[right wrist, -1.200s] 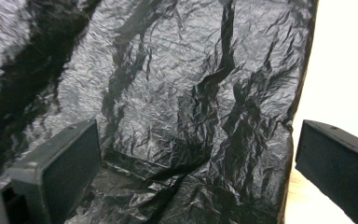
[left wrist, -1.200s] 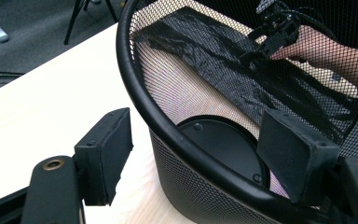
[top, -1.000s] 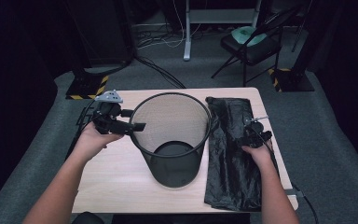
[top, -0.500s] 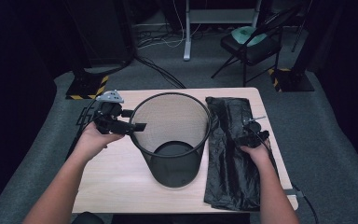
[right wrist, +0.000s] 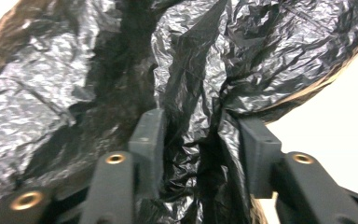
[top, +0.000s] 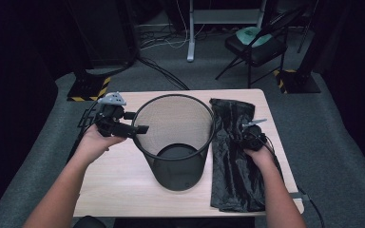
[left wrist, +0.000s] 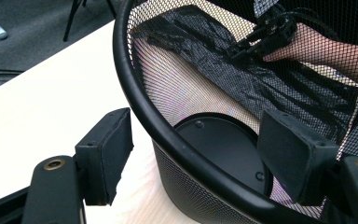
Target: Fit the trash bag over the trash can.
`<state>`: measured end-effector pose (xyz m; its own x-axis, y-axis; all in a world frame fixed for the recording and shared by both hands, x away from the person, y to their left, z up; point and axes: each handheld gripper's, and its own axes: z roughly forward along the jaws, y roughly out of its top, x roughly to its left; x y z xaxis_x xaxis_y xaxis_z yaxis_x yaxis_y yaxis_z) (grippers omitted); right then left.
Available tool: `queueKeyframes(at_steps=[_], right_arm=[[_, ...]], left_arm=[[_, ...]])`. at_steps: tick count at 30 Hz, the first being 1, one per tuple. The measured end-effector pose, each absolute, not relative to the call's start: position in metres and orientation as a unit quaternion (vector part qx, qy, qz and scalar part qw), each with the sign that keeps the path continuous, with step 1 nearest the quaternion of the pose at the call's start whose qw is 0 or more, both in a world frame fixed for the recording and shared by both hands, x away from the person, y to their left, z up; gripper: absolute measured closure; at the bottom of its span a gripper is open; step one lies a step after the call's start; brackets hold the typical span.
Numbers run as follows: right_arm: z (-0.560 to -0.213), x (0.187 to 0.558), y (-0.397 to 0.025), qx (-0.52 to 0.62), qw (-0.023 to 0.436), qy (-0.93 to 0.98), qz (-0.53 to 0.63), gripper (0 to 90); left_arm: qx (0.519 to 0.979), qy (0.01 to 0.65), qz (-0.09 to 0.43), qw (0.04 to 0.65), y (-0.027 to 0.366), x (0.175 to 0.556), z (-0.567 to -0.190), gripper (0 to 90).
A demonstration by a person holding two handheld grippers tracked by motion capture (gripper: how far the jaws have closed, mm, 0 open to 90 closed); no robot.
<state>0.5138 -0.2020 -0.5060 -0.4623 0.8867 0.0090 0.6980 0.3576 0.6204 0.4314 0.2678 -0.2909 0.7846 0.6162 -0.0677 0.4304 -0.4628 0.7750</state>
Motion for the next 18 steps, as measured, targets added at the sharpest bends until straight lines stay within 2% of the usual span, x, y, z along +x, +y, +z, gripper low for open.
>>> queueKeyframes(at_steps=[8, 14, 18], right_arm=[[-0.504, 0.515, -0.196, 0.473, 0.137, 0.822, 0.286, 85.5], [-0.501, 0.515, -0.193, 0.458, 0.142, 0.835, 0.268, 87.1], [-0.492, 0.513, -0.194, 0.454, 0.124, 0.836, 0.283, 87.0]], left_arm=[[0.853, 0.297, 0.106, 0.415, 0.266, 0.433, -0.294, 27.2], [0.847, 0.293, 0.100, 0.432, 0.268, 0.432, -0.296, 27.9], [0.849, 0.287, 0.098, 0.432, 0.266, 0.433, -0.298, 27.7]])
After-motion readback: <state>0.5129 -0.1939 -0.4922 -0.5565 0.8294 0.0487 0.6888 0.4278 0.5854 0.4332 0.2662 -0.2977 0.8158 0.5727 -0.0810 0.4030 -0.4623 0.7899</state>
